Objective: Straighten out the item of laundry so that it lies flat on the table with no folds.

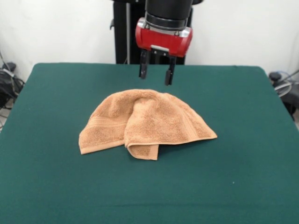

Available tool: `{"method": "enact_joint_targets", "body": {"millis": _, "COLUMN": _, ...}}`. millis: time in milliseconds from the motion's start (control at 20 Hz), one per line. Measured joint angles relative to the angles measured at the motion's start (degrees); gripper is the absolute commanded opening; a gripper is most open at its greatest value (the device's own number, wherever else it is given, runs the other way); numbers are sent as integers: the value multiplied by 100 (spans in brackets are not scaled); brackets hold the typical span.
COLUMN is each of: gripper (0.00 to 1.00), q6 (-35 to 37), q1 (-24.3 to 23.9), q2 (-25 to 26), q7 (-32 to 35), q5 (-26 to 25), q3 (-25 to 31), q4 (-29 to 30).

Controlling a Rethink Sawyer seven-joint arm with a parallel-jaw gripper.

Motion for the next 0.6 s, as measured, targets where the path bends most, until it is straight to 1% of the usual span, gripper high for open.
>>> {"method": "enact_joint_targets", "body": {"millis": 300, "gripper": 100, "q6": 0, "q1": 11, "q2": 90, "q7": 0, "q5": 0, "q3": -1, "q4": -50}}
{"method": "enact_joint_targets", "body": {"millis": 600, "gripper": 100, "q6": 0, "q1": 10, "q2": 323, "q7": 0, "q5": 0, "q3": 1, "q4": -270}}
